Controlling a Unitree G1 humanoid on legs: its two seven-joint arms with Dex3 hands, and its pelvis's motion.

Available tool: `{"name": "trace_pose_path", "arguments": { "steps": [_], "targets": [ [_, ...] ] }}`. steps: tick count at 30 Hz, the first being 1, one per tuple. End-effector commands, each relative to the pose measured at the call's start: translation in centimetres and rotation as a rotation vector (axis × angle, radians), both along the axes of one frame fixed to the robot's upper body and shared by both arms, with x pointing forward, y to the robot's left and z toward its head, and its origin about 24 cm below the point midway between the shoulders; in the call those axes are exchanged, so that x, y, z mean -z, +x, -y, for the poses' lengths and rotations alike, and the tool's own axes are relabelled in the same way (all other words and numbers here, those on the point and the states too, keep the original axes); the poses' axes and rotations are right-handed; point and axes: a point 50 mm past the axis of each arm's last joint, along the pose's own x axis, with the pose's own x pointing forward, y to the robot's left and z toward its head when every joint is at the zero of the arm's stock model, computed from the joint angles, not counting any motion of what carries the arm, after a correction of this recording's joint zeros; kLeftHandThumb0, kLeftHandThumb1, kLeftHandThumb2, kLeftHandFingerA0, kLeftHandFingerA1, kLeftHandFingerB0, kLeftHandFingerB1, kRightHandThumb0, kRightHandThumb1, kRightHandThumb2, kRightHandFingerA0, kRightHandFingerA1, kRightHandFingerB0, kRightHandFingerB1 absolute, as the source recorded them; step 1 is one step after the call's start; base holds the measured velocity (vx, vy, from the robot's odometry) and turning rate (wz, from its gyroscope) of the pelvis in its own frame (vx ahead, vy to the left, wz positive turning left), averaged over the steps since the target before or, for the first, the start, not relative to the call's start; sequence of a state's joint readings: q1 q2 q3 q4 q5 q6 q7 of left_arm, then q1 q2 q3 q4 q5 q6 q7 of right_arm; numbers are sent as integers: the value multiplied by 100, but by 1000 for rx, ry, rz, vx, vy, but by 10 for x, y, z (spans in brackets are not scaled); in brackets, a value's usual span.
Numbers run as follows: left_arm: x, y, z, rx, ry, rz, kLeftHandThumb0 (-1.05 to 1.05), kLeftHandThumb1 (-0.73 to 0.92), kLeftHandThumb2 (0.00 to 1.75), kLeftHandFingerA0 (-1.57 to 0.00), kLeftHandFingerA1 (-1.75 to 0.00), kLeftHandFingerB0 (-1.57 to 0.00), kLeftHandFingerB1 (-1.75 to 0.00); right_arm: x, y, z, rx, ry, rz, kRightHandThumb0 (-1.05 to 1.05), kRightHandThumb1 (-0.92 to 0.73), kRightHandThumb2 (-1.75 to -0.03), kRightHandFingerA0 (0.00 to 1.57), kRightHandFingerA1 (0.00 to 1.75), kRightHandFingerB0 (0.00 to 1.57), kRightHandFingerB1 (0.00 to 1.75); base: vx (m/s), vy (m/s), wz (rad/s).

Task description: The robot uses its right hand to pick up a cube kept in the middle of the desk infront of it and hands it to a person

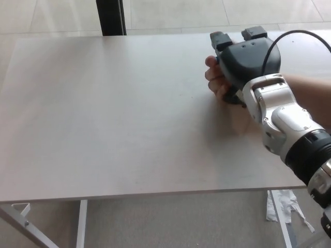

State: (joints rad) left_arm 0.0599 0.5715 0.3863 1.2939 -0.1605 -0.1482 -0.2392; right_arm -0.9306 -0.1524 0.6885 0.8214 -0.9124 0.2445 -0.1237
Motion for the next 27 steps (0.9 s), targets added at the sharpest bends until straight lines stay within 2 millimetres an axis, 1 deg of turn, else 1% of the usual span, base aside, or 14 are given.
{"name": "trace_pose_path", "arguments": {
  "steps": [1, 2, 3, 9, 10, 13, 14, 15, 16, 17, 19, 20, 23, 27],
  "targets": [
    [-3, -4, -3, 15, 22, -8, -72, 74, 62, -68, -51, -51, -42, -47, -14, 18, -18, 96, -50, -83, -32, -68, 0, 0, 0, 0, 0, 0, 0],
    [-3, -5, -3, 5, 24, -6, -73, 73, 62, -68, -52, -54, -42, -71, -25, 26, -47, 125, 39, -87, -34, -71, 0, 0, 0, 0, 0, 0, 0],
    [-3, -7, -3, 5, 28, -8, -72, 74, 62, -68, -52, -54, -42, -83, -35, 30, -64, 159, 73, -78, -47, -86, 0, 20, 0, 9, 0, 0, 0],
    [-4, -10, -5, -4, 37, -17, -74, 74, 62, -67, -52, -52, -42, -135, -95, 73, -106, 239, 237, -92, -53, -85, 0, 9, 0, 0, 0, 0, 0],
    [-4, -11, -6, -2, 39, -19, -73, 75, 63, -65, -51, -52, -41, -143, -110, 87, -101, 254, 280, -87, -50, -86, 0, 10, 7, 6, 0, 0, 0],
    [-5, -15, -8, -19, 33, -19, -74, 74, 63, -66, -52, -52, -41, -165, -171, 136, -40, 284, 445, -87, -51, -85, 0, 13, 0, 8, 0, 0, 0],
    [-6, -16, -8, -24, 33, -17, -75, 73, 62, -66, -53, -53, -42, -168, -191, 150, -13, 326, 491, -77, -46, -82, 0, 19, 7, 19, 0, 0, 0],
    [-7, -16, -10, -26, 36, -17, -75, 73, 62, -66, -53, -53, -42, -167, -193, 150, -12, 332, 493, -77, -46, -82, 0, 19, 7, 19, 0, 0, 0],
    [-8, -16, -10, -17, 39, -22, -75, 75, 63, -66, -52, -51, -42, -170, -206, 161, 22, 345, 519, -64, -62, -59, 4, 37, 9, 28, 0, 0, 0],
    [-8, -16, -10, -9, 43, -28, -74, 74, 63, -66, -51, -51, -41, -173, -230, 180, 85, 344, 573, -70, -49, -83, 5, 41, 8, 38, 0, 0, 0],
    [-11, -16, -13, -15, 49, -27, -74, 74, 63, -66, -51, -51, -41, -172, -243, 188, 117, 333, 605, -70, -49, -83, 5, 41, 8, 38, 0, 0, 0],
    [-11, -16, -13, -16, 56, -30, -72, 75, 63, -67, -48, -49, -41, -173, -265, 210, 207, 364, 649, -64, -64, -59, 15, 35, 22, 30, 0, 0, 0],
    [-16, -14, -18, -19, 79, -28, -71, 75, 63, -68, -49, -51, -41, -170, -325, 258, 385, 431, 831, -59, -57, -58, 41, 39, 40, 33, 0, 0, 0],
    [-19, -19, -21, -35, 83, -27, -70, 75, 63, -67, -50, -52, -41, -165, -355, 290, 435, 529, 993, -49, -50, -57, 65, 46, 58, 39, 0, 0, 0]
  ]
}}
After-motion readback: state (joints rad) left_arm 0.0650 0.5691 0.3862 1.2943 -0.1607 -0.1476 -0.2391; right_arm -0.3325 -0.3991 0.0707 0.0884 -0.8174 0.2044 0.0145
